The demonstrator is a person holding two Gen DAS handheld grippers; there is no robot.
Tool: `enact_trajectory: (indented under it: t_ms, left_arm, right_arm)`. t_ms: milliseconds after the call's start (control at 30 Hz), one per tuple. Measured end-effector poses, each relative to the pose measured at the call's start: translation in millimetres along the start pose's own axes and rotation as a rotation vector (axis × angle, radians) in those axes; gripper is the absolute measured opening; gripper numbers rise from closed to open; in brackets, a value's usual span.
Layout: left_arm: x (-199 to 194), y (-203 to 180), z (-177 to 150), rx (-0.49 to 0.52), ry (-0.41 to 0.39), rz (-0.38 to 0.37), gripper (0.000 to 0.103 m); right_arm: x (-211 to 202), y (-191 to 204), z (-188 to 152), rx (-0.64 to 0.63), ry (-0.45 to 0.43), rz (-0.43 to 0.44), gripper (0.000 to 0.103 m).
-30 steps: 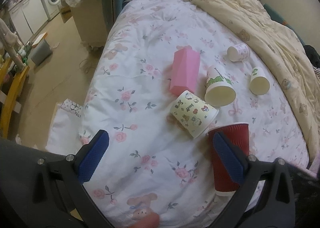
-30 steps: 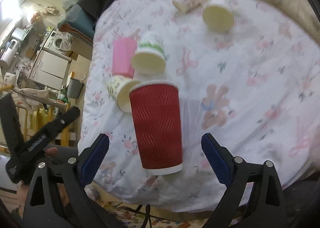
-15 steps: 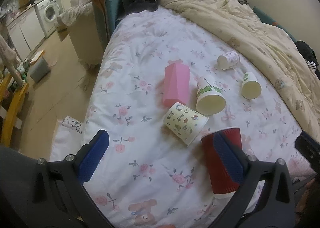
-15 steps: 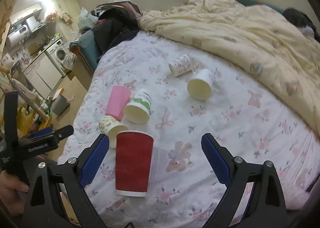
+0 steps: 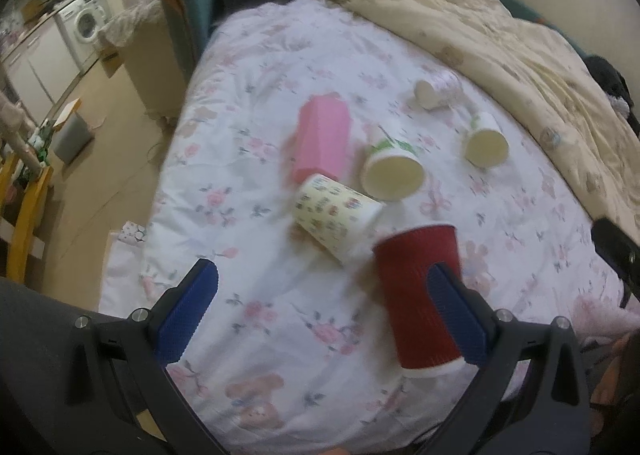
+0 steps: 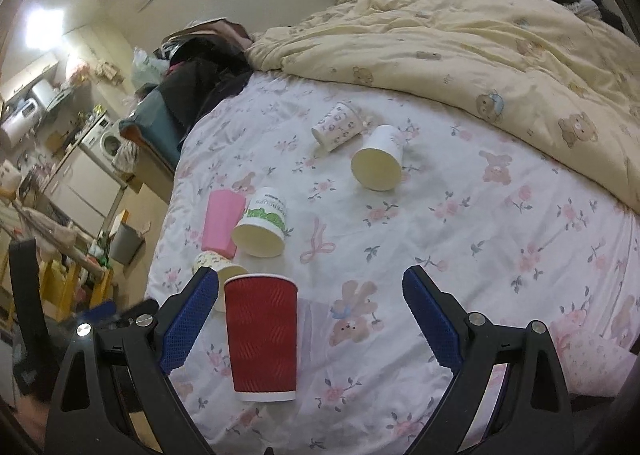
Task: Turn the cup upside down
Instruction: 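Close the left gripper on the red cup while the right gripper releases it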
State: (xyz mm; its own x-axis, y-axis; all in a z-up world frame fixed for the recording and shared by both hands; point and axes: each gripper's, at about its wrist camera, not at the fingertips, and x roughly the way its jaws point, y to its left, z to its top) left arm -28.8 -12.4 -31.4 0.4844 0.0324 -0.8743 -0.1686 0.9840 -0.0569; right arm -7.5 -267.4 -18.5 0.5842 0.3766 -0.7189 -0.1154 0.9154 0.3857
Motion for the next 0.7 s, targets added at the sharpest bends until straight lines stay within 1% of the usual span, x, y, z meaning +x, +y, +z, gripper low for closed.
enact_trajectory:
  t_ms: [100, 200, 367, 500, 567, 633, 700]
  left_arm:
    - [4.7, -16.6, -4.0, 0.006, 0.038, -0.013, 0.103]
    - [11.9, -31.9, -8.1, 0.018, 0.067, -0.017, 0.103]
    - [29.7, -59.8, -19.4, 0.060, 0.127, -0.024, 0.103]
    - [49.1, -76.0, -32.0, 0.080, 0.199, -0.035, 0.103]
    - [56.3, -81.3, -35.9, 0.091, 0.226, -0.028, 0.102]
    - [62.2, -82.2, -38.4, 0.079, 0.250, -0.031, 0.099]
    - [67.2, -83.8, -40.0, 0.085, 0.267, -0.026, 0.099]
  right_arm:
    - [-8.8, -9.1, 4.5, 0.035, -0.037, 0.003, 0.096]
    - [-13.3, -17.6, 8.5, 0.056, -0.050, -0.001, 0.096]
    - [-11.4, -29.3, 8.5, 0.096, -0.026, -0.014, 0.096]
    - [-7.6, -37.1, 8.6, 0.122, -0.001, -0.031, 0.096]
    - [-4.8, -38.2, 6.7, 0.122, 0.014, -0.051, 0.096]
    - [-3.3, -39.5, 5.6, 0.123, 0.023, -0.049, 0.096]
    - [-1.9, -40.1, 6.2, 0.121, 0.027, -0.061, 0.096]
